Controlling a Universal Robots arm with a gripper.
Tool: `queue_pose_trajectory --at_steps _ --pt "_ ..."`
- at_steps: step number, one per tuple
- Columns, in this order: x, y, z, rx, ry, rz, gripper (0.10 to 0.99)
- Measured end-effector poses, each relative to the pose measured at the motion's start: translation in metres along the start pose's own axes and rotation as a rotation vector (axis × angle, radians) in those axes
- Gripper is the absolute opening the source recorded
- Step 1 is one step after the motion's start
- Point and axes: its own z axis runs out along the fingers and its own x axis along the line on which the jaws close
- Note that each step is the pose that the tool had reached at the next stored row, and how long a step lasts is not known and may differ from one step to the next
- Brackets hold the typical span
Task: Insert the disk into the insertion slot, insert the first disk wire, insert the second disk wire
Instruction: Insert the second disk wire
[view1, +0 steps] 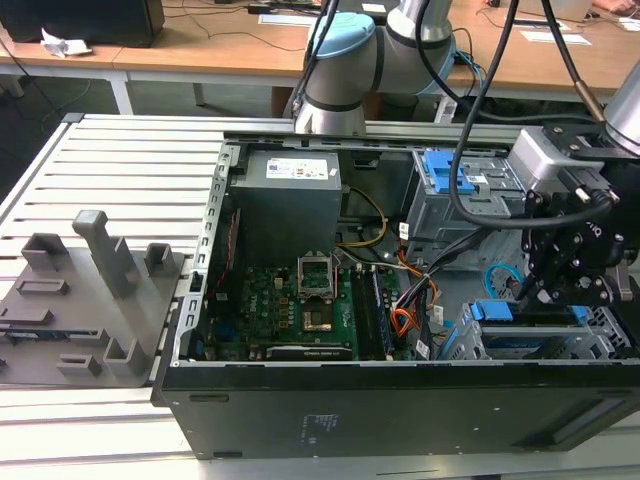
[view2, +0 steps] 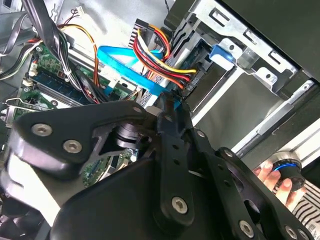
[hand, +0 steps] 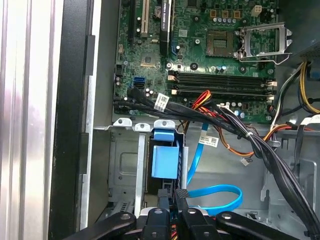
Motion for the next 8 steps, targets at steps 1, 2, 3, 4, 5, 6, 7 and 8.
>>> queue_pose_trajectory --at_steps 1,2,3,4,5,6,7,8 --pt "0.0 0.0 0.0002 0.0 -0.0001 0.0 0.173" --pt "0.0 0.0 0.0002 0.0 0.0 0.0 0.235" --pt "0.0 0.0 -0.0003 0.0 0.0001 0.0 0.235" --pt "0.0002 0.0002 -0.0036 0.0 -0.0009 0.0 0.235" --pt "0.0003 0.0005 -0.0096 0.0 0.0001 0.0 0.235" --pt "0.0003 0.0006 -0.0129 0.0 0.0 0.0 0.235" --pt "0.0005 0.0008 -0.0167 0.0 0.0 0.0 0.235" --pt "0.0005 0.0009 -0.0199 0.0 0.0002 0.0 0.235"
